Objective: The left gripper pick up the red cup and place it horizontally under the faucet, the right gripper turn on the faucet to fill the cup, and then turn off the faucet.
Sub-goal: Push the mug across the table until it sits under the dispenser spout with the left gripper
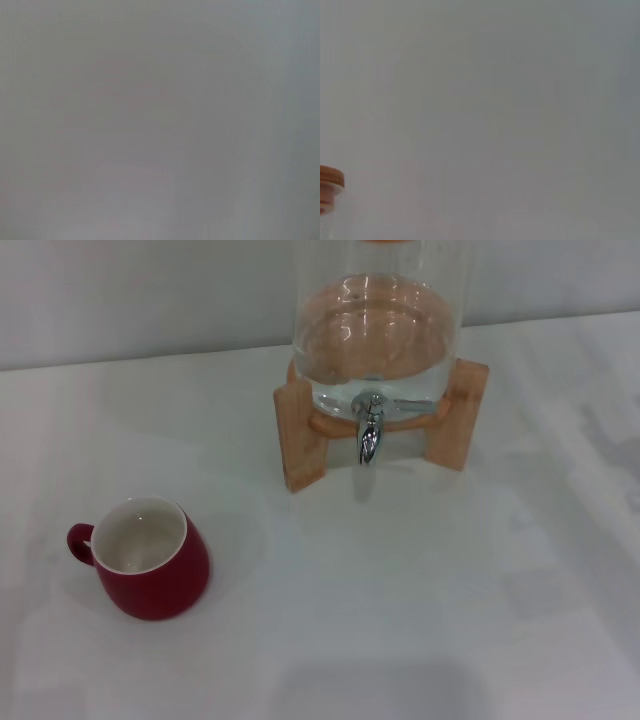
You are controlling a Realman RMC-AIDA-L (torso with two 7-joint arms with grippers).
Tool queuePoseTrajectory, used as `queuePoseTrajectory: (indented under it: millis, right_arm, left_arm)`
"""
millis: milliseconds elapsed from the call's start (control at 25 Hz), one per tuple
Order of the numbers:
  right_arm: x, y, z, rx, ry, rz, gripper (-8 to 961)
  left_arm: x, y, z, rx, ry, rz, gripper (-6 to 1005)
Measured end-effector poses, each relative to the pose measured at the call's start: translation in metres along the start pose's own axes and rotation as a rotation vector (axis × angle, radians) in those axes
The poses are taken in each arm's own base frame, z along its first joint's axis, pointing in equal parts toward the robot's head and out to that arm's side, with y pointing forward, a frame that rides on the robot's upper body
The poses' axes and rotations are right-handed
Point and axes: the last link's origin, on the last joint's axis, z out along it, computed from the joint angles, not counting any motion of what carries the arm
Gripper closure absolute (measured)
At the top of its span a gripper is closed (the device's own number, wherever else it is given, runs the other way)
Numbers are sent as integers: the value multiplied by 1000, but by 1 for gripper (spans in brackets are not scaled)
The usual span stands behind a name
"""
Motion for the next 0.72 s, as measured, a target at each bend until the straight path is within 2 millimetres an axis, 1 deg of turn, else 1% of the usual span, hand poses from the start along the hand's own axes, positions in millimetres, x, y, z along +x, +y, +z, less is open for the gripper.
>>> queuePoseTrajectory:
  millis: [560, 720]
  right_arm:
    - [0, 0, 0, 0, 0, -1, 126]
    - [0, 0, 0, 0, 0, -1, 126]
  left_arm:
    - [0, 1, 1, -4, -3, 1, 166]
    - [-1, 5, 2, -34, -12, 9, 166]
